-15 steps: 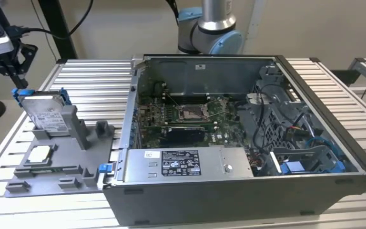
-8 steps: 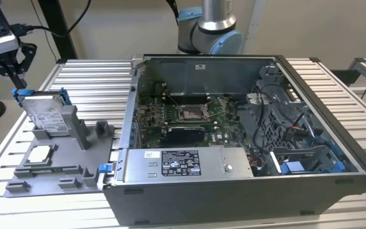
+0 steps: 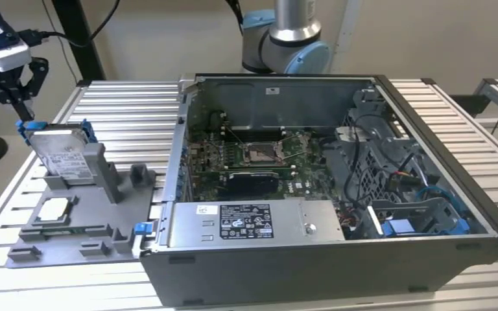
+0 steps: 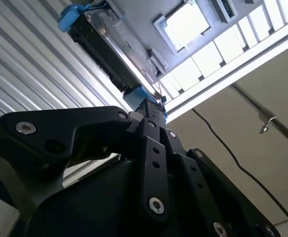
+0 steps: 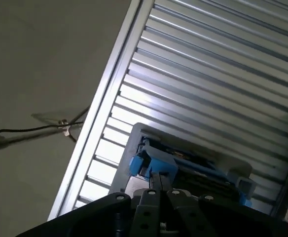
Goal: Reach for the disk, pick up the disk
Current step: 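Pick up the disk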
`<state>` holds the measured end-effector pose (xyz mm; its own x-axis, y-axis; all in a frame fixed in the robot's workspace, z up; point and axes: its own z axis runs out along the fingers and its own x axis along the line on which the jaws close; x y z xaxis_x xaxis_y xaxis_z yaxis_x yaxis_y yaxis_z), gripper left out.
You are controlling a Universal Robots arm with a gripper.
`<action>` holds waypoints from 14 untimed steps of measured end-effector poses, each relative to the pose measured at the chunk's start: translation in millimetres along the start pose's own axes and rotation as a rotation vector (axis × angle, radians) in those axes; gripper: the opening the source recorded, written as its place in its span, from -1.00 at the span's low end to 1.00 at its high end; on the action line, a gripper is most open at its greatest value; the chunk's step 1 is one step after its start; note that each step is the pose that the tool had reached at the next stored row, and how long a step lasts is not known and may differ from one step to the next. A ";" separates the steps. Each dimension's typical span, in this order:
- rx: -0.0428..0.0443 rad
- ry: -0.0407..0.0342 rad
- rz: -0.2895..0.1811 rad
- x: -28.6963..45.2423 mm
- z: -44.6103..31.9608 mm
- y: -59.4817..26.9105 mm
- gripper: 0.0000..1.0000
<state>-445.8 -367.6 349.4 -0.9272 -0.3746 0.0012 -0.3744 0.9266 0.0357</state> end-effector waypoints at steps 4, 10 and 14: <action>0.0001 0.0021 -0.058 0.5 0.0 0.2 -1.00; 0.0014 0.0062 -0.161 1.0 0.0 0.4 -1.00; 0.0024 0.0093 -0.233 1.1 0.0 0.4 -1.00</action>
<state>-446.9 -367.6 349.4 -0.8156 -0.5786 0.0024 -0.5782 0.8152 0.0338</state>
